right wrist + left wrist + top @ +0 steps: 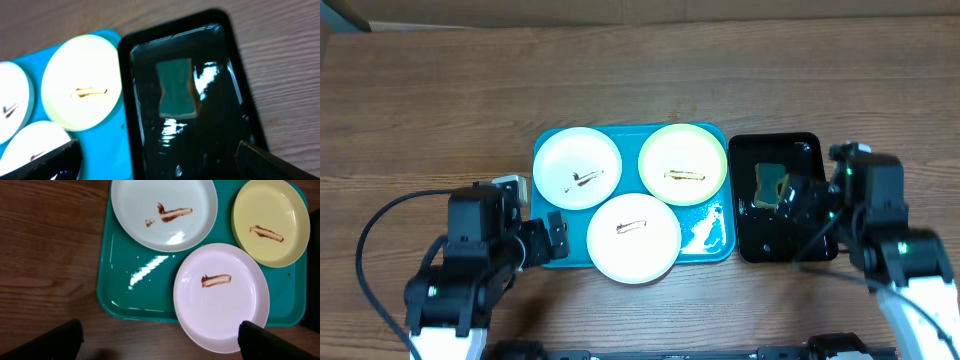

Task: Clean dirty plates on tray and stack at the side
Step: 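Move left gripper to grip the rim of the front white plate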

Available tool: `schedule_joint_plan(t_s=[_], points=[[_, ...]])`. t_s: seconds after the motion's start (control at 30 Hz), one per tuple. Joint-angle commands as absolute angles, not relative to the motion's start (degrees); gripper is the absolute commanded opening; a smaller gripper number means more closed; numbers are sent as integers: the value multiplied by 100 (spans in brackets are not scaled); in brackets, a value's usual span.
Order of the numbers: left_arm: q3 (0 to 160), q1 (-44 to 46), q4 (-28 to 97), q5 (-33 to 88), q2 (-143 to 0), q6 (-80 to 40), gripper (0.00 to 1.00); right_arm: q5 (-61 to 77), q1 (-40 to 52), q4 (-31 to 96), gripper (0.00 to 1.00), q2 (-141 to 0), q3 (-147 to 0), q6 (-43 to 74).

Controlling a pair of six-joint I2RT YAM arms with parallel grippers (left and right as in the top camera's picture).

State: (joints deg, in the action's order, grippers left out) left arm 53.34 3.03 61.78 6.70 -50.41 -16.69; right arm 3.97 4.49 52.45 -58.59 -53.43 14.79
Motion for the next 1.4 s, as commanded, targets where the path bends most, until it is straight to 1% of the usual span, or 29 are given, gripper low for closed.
schedule_joint_plan(t_s=[0.0, 0.2, 0.23, 0.37, 0.47, 0.53, 0.6, 0.73, 0.8, 0.87, 0.97, 1.0, 1.03, 1.07, 1.1, 1.13, 1.33, 1.37], points=[[5481, 331, 6215, 998, -5332, -1977, 100, 744, 443, 5380, 100, -6226, -5745, 1500], [5443, 502, 6239, 1168, -5878, -1986, 100, 753, 443, 5349, 100, -6497, -5754, 1483], [5419, 598, 6241, 1166, -5992, -2034, 99, 755, 443, 5343, 100, -6510, -5754, 1483], [5295, 1149, 6322, 1160, -6622, -2261, 80, 760, 443, 5334, 100, -6517, -5752, 1485], [5247, 1426, 6324, 1100, -7100, -2283, 75, 757, 443, 5325, 100, -6517, -5752, 1483], [5247, 1527, 6313, 1048, -7430, -2351, 74, 757, 443, 5321, 100, -6517, -5752, 1483], [5247, 1566, 6298, 1015, -7767, -2432, 70, 757, 443, 5325, 100, -6517, -5752, 1483], [5247, 1568, 6241, 1000, -8462, -2451, 68, 757, 443, 5325, 100, -6517, -5752, 1483], [5247, 1568, 6136, 1011, -8737, -2449, 63, 757, 443, 5328, 100, -6517, -5752, 1483], [5247, 1568, 5999, 1011, -9004, -2449, 52, 757, 443, 5325, 100, -6517, -5752, 1483], [5247, 1570, 5778, 1013, -9327, -2447, 48, 757, 443, 5325, 100, -6517, -5752, 1485], [5247, 1570, 5699, 1013, -9430, -2447, 45, 757, 443, 5325, 100, -6517, -5752, 1483], [5247, 1570, 5655, 1013, -9504, -2447, 36, 757, 443, 5328, 100, -6517, -5752, 1483], [5247, 1568, 5603, 1013, -9577, -2447, 31, 757, 443, 5328, 100, -6517, -5752, 1483], [5247, 1568, 5548, 1013, -9636, -2447, 22, 757, 443, 5328, 100, -6517, -5752, 1483], [5247, 1568, 5513, 1013, -9668, -2447, 19, 757, 443, 5328, 100, -6517, -5752, 1483], [5247, 1568, 5426, 1013, -9697, -2447, 15, 757, 443, 5325, 100, -6517, -5752, 1483], [5247, 1568, 5413, 1013, -9697, -2445, 13, 760, 443, 5325, 100, -6517, -5752, 1483]])
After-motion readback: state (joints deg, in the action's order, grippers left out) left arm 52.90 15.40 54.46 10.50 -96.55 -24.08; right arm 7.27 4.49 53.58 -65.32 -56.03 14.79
